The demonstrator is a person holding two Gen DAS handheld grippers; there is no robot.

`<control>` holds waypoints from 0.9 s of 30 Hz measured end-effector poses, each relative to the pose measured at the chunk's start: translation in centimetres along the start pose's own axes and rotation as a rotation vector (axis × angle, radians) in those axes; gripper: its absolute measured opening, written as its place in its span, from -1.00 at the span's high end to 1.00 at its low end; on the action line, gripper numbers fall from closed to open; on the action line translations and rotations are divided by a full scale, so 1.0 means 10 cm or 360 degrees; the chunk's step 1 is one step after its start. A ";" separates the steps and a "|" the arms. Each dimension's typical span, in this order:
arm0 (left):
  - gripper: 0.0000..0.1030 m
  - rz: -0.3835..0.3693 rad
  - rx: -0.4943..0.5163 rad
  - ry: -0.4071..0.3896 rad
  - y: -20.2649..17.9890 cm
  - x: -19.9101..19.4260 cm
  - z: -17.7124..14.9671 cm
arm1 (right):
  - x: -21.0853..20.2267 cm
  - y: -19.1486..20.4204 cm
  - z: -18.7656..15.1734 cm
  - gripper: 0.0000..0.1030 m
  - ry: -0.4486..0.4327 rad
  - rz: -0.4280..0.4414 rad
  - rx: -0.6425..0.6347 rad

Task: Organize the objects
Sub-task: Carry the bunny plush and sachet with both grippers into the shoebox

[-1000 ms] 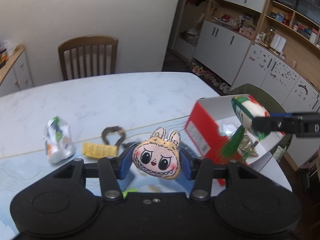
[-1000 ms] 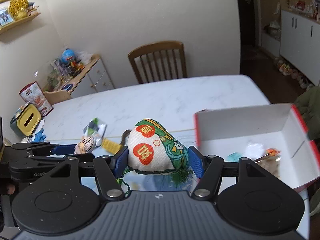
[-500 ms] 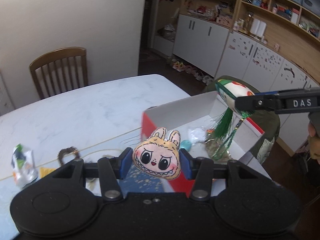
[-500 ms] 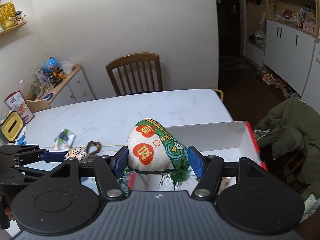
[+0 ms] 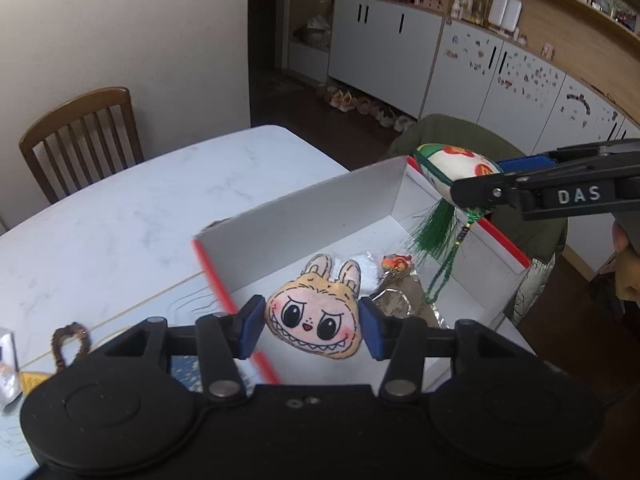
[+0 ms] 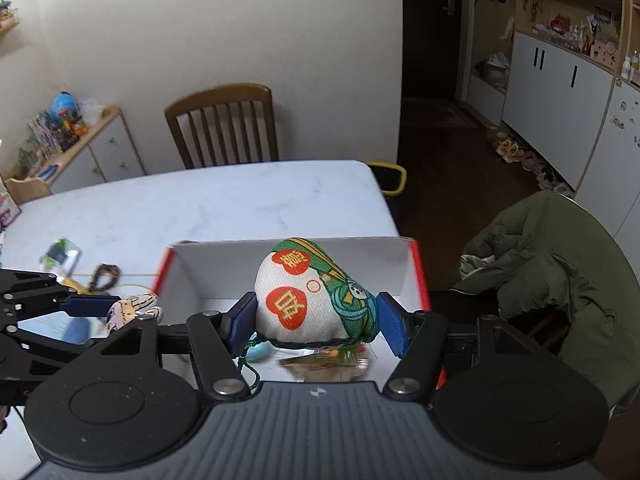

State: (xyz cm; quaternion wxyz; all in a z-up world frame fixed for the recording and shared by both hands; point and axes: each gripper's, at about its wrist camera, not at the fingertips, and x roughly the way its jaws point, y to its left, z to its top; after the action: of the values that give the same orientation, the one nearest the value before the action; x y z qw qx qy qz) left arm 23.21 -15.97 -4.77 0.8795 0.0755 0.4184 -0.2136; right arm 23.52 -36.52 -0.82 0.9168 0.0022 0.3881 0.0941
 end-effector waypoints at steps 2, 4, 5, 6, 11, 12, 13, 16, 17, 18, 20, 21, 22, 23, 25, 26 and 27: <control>0.05 0.0009 0.0007 0.0033 -0.06 0.12 0.04 | 0.11 -0.10 0.00 -0.24 0.0014 -0.0016 -0.0006; 0.05 0.0013 0.0015 0.0058 -0.14 0.24 0.08 | 0.20 -0.18 0.02 -0.24 0.0023 -0.0026 -0.0016; 0.05 0.0021 0.0019 0.0069 -0.16 0.30 0.10 | 0.26 -0.21 0.03 -0.24 0.0025 -0.0031 -0.0024; 0.05 0.0034 0.0023 0.0078 -0.18 0.36 0.12 | 0.30 -0.23 0.04 -0.24 0.0028 -0.0034 -0.0037; 0.05 0.0088 0.0064 0.0111 -0.29 0.63 0.20 | 0.61 -0.31 0.08 -0.24 0.0087 -0.0025 -0.0106; 0.05 0.0099 0.0072 0.0119 -0.30 0.68 0.21 | 0.67 -0.31 0.08 -0.24 0.0102 -0.0019 -0.0122; 0.05 0.0109 0.0077 0.0126 -0.31 0.74 0.23 | 0.73 -0.31 0.08 -0.24 0.0118 -0.0019 -0.0141; 0.05 0.0137 0.0085 0.0150 -0.32 0.88 0.26 | 0.89 -0.30 0.04 -0.24 0.0162 -0.0012 -0.0184; 0.05 0.0148 0.0088 0.0157 -0.32 0.93 0.27 | 0.93 -0.31 0.02 -0.24 0.0176 -0.0008 -0.0193; 0.05 0.0156 0.0090 0.0166 -0.32 0.98 0.27 | 0.97 -0.32 0.00 -0.24 0.0188 -0.0008 -0.0204; 0.05 0.0170 0.0093 0.0191 -0.31 1.07 0.29 | 1.04 -0.32 -0.04 -0.24 0.0209 -0.0004 -0.0228; 0.05 0.0174 0.0090 0.0205 -0.31 1.12 0.30 | 1.06 -0.32 -0.06 -0.24 0.0220 0.0000 -0.0239; 0.05 0.0175 0.0087 0.0217 -0.30 1.17 0.31 | 1.09 -0.31 -0.09 -0.24 0.0229 0.0002 -0.0255; 0.05 0.0178 0.0090 0.0229 -0.30 1.22 0.31 | 1.11 -0.30 -0.11 -0.24 0.0237 0.0003 -0.0275; 0.05 0.0194 0.0106 0.0251 -0.31 1.29 0.32 | 1.15 -0.28 -0.16 -0.24 0.0254 0.0006 -0.0313; 0.05 0.0198 0.0107 0.0265 -0.29 1.33 0.31 | 1.16 -0.26 -0.18 -0.24 0.0263 0.0012 -0.0331; 0.05 0.0208 0.0108 0.0282 -0.28 1.37 0.31 | 1.18 -0.25 -0.20 -0.24 0.0269 0.0009 -0.0348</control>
State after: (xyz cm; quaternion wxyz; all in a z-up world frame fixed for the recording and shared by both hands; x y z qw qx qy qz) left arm 31.77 -23.76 -13.16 0.8481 0.1508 0.4812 -0.1625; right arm 30.56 -37.05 -10.78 0.8753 -0.1045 0.4515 0.1381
